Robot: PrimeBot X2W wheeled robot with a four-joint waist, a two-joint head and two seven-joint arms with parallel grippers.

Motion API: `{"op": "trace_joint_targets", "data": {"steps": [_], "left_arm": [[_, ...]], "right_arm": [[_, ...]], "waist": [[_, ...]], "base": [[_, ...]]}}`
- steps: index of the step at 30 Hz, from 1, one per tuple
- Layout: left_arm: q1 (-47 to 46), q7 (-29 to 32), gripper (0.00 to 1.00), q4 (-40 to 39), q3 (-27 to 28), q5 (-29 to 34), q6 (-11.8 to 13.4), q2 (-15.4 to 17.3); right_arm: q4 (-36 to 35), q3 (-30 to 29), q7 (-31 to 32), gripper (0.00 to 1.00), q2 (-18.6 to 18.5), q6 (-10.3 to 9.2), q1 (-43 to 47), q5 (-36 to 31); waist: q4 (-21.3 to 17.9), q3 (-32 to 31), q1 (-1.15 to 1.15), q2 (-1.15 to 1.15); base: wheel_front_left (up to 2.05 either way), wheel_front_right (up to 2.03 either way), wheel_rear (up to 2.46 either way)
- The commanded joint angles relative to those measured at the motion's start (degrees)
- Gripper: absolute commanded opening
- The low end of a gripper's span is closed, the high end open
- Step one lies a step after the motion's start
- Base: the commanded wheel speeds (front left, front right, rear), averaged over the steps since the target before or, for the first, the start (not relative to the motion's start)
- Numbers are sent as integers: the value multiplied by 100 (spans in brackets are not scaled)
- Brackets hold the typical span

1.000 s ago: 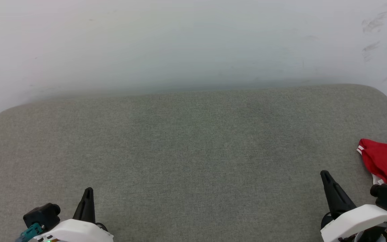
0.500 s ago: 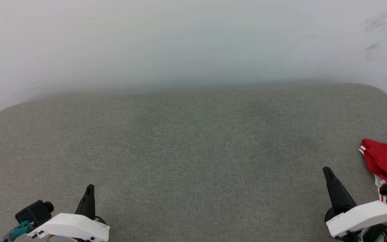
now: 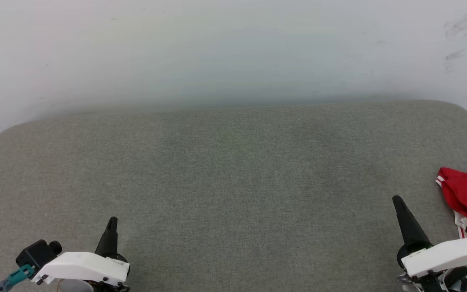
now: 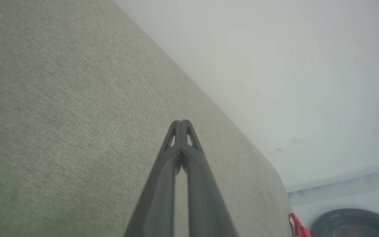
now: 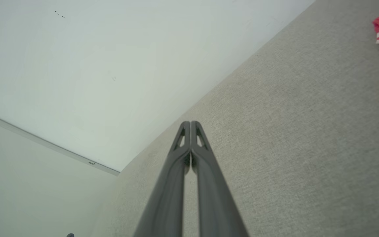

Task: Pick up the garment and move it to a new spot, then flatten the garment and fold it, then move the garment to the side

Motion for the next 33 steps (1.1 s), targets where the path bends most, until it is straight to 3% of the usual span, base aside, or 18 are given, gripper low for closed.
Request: {"op": "trace_joint_targets", "data": {"steps": [1,33], "left_arm": [[-174,38,0,-39,97,-134,-69,3],[-372,508,0,134,646,-1524,-570,-455]], "right_arm": [[-22,-25,25,0,14,0,-159,192],[296,-190,105,0,90,-1,-366,2051]], "waist": [[4,3,0,0],[81,71,0,0]], "base": [[0,0,0],[0,0,0]]}}
